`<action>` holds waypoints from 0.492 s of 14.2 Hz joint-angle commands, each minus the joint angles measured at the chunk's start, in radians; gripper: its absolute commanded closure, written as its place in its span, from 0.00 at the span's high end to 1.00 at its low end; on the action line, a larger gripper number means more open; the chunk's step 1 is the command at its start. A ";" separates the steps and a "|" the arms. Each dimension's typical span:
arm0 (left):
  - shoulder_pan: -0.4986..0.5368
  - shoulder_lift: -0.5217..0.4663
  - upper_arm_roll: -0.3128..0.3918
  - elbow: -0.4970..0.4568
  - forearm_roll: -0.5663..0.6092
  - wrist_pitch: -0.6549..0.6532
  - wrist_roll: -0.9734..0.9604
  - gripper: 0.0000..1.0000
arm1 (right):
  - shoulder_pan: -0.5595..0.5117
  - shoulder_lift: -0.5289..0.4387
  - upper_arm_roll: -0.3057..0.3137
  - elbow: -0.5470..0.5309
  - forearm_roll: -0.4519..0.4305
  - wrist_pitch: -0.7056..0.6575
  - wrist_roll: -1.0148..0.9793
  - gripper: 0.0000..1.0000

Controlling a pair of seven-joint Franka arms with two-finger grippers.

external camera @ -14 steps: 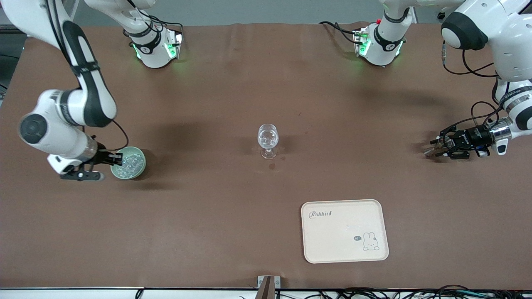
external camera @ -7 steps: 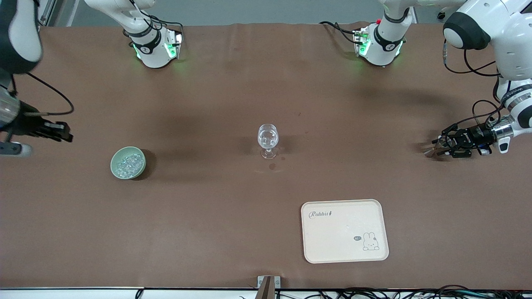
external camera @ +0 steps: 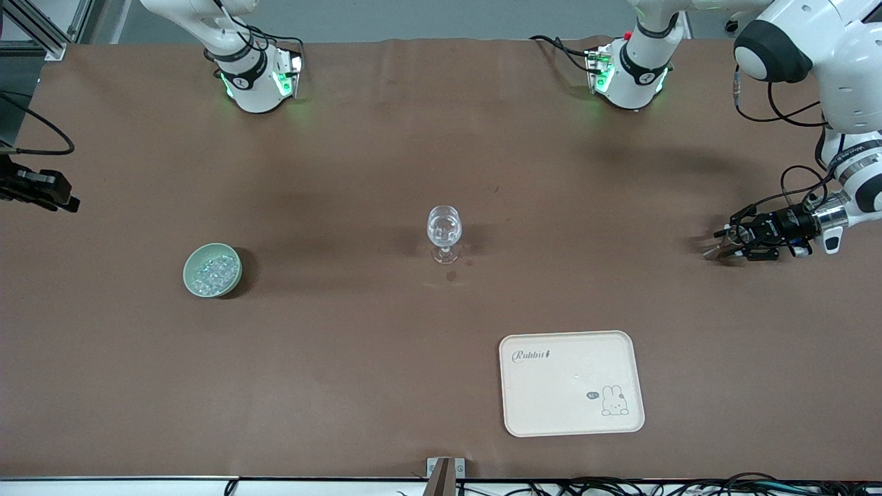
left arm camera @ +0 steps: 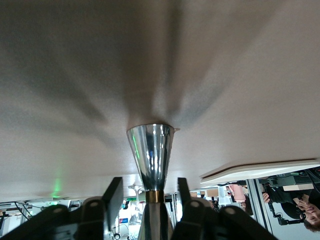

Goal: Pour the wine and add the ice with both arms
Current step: 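Lift the ice cube out of the bowl with the right gripper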

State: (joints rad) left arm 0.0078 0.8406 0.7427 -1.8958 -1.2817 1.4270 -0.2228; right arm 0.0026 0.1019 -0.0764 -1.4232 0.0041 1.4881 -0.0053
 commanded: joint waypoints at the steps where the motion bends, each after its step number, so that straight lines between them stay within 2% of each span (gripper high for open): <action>1: -0.003 -0.020 0.006 -0.023 -0.013 -0.008 0.007 0.40 | -0.013 -0.014 0.013 0.006 0.016 -0.011 0.001 0.01; 4: 0.000 -0.023 0.009 -0.022 -0.013 -0.031 0.000 0.18 | -0.012 -0.013 0.015 0.006 0.016 -0.012 0.001 0.01; 7: 0.004 -0.026 0.015 -0.023 -0.013 -0.086 -0.001 0.06 | -0.010 -0.010 0.015 0.006 0.016 -0.009 0.007 0.01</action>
State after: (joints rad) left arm 0.0102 0.8394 0.7483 -1.8974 -1.2818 1.3806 -0.2229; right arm 0.0026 0.1010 -0.0724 -1.4162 0.0084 1.4872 -0.0052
